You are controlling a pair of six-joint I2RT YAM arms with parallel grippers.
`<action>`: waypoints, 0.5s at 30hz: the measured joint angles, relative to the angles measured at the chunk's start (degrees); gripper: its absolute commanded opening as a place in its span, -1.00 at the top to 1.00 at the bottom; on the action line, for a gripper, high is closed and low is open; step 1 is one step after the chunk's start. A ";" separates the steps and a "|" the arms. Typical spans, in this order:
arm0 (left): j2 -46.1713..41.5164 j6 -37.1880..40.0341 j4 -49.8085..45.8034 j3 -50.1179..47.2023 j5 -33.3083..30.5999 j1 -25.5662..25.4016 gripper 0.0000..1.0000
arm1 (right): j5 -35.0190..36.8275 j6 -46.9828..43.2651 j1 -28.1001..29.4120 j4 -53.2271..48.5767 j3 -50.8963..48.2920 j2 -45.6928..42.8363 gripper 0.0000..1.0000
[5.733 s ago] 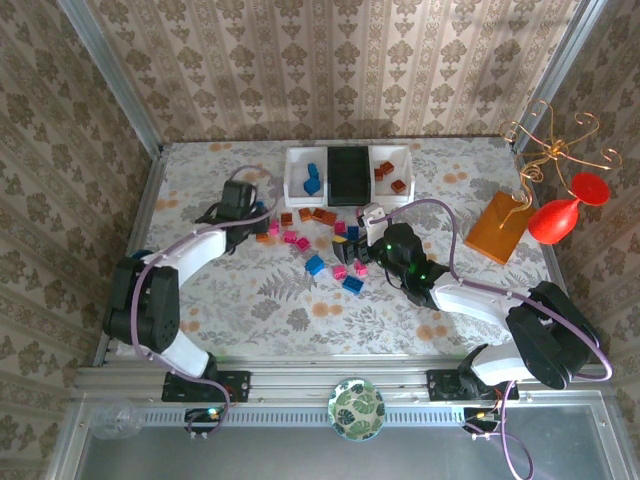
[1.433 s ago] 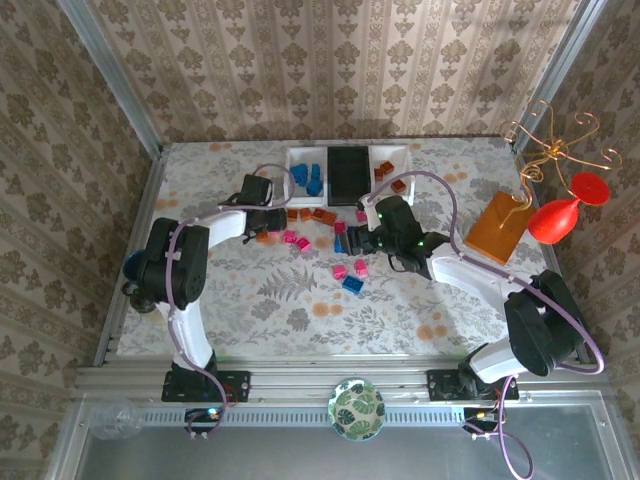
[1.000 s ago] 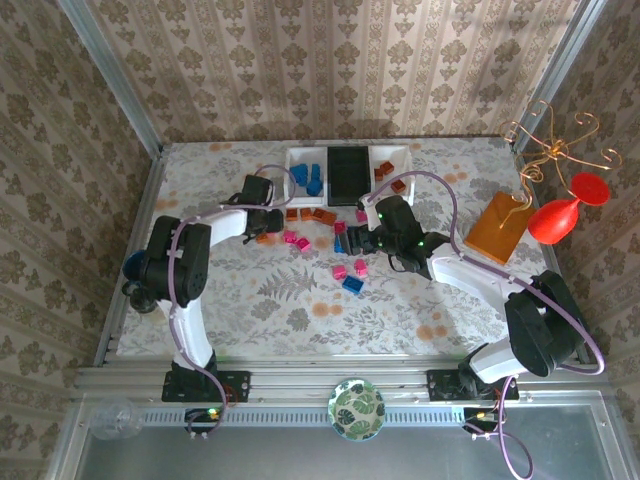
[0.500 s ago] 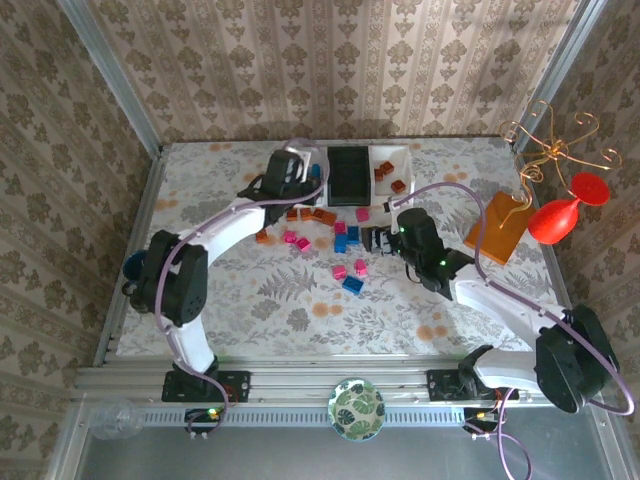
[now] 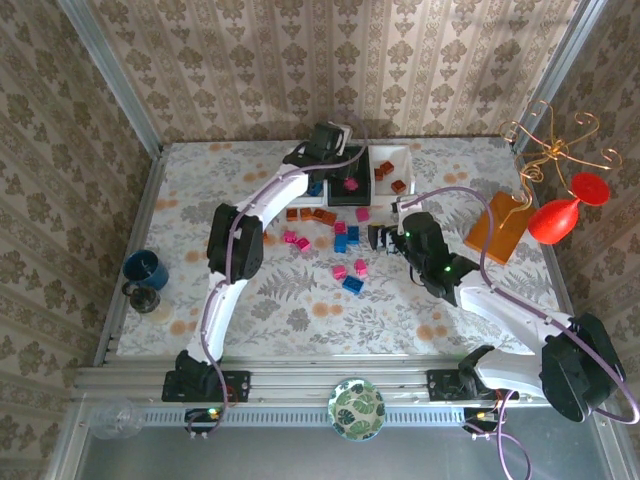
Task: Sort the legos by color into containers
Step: Place the lego in the container, then pick up the lego from the center of the table.
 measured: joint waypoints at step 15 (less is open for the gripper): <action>-43.32 -3.15 17.25 -53.62 2.10 -0.59 -0.51 | -1.27 3.21 -1.40 0.66 9.27 22.95 -0.58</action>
